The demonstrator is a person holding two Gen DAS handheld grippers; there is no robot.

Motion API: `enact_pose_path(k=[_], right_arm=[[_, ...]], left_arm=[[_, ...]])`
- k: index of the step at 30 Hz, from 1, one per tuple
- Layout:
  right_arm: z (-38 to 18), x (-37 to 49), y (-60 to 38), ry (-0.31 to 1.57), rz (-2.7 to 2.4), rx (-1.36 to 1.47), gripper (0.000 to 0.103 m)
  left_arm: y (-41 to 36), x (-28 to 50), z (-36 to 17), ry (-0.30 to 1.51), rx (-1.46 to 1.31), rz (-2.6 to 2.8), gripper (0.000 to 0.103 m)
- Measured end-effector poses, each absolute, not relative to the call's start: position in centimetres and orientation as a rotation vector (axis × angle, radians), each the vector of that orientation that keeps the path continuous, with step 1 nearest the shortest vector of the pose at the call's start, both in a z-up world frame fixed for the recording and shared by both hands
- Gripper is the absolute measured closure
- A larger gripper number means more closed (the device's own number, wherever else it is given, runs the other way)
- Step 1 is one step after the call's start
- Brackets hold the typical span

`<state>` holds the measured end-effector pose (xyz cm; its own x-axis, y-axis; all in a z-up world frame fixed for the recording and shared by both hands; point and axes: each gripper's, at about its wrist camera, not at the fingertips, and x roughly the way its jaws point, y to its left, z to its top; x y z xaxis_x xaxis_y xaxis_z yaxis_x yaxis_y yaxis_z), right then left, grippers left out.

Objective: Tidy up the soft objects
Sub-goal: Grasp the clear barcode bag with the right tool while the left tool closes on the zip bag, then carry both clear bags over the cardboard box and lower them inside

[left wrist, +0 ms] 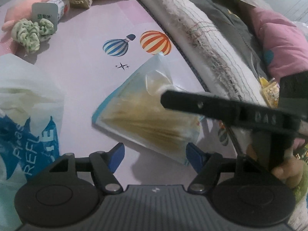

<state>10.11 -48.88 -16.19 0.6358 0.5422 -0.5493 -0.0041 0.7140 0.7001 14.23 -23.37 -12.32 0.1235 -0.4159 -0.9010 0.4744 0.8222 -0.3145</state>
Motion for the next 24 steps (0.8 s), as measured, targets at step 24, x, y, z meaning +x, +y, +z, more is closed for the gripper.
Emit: enact_pose_path(k=[24], right_arm=[[-14.2, 3.1, -50.1, 0.707, 0.333, 1.043, 0.059]], left_arm=[[-22.9, 10.5, -7.1, 1.127, -0.035, -0.761, 0.029]])
